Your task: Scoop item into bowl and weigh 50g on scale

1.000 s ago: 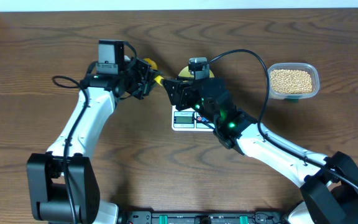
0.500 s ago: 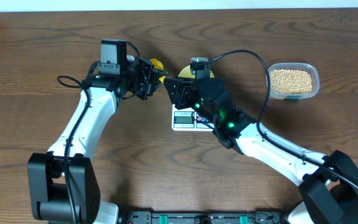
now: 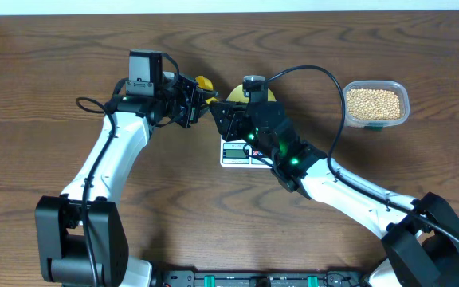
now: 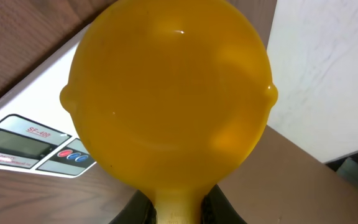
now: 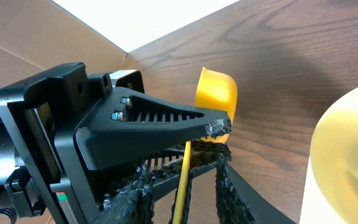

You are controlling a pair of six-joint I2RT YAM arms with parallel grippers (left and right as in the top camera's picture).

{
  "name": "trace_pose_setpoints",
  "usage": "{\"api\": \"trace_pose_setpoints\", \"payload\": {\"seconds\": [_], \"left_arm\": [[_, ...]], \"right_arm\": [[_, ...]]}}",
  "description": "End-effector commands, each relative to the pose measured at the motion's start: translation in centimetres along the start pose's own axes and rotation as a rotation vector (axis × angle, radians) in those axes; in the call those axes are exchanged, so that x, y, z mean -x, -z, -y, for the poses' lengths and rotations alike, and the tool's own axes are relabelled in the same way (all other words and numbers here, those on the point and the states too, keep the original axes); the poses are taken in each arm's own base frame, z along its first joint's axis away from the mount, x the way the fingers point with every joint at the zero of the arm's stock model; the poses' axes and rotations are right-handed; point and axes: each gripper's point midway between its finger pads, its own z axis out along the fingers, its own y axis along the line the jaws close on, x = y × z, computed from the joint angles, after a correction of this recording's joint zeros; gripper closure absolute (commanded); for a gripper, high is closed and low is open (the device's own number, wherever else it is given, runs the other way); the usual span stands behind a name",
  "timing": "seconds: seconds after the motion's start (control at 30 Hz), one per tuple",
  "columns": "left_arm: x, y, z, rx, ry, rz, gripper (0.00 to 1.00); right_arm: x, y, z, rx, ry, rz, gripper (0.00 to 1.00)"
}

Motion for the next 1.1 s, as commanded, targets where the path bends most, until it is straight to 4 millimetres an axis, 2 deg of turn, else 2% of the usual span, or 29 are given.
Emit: {"api": "trace_pose_setpoints", "payload": {"seconds": [0.0, 0.17, 0.3, 0.53, 0.63, 0.67, 0.73, 0.8, 0.9, 1.0, 1.07], "left_arm": [[-0.6, 0.2, 0.3, -0.013, 0.013, -0.025, 0.93], [-1.9, 0.3, 0.6, -0.028, 0.012, -0.101, 0.93], [-2.0, 0.3, 0.7, -0.031, 0.010, -0.106, 0.92], [-2.0, 0.3, 0.7, -0.031, 0.010, -0.105, 0.91], [-2.0, 0.3, 0.7, -0.030, 0.010, -0.102, 0.61], [-2.0, 0.3, 0.6, -0.030, 0.011, -0.103, 0.45], [-2.0, 0.3, 0.6, -0.030, 0.011, -0.102, 0.22], [-2.0, 0.3, 0.6, -0.030, 0.011, -0.102, 0.15], [-2.0, 0.3, 0.6, -0.030, 0.011, -0.102, 0.12], [-2.0, 0.3, 0.6, -0.030, 0.011, -0.102, 0.08], [-2.0, 0.3, 0.6, -0.030, 0.011, -0.102, 0.07]], "right_arm": [[0.2, -0.3, -0.2, -0.004, -0.009, 0.012, 0.69], [0.5, -0.3, 0.0, -0.015, -0.009, 0.027, 0.76], [0.7, -0.3, 0.1, -0.023, -0.008, 0.035, 0.98], [0.6, -0.3, 0.2, -0.027, -0.003, 0.032, 0.99], [0.6, -0.2, 0.5, -0.034, 0.027, 0.029, 0.99], [0.7, -0.2, 0.6, -0.037, 0.041, 0.030, 0.99], [1.0, -0.2, 0.9, -0.047, 0.070, 0.031, 0.99], [1.4, -0.2, 1.3, -0.065, 0.099, 0.019, 0.99], [2.1, 0.0, 2.4, -0.145, 0.103, -0.041, 0.99], [3.4, 0.6, 2.2, -0.190, 0.175, -0.122, 0.99], [5.0, 1.2, 1.5, -0.211, 0.223, -0.158, 0.99]]}}
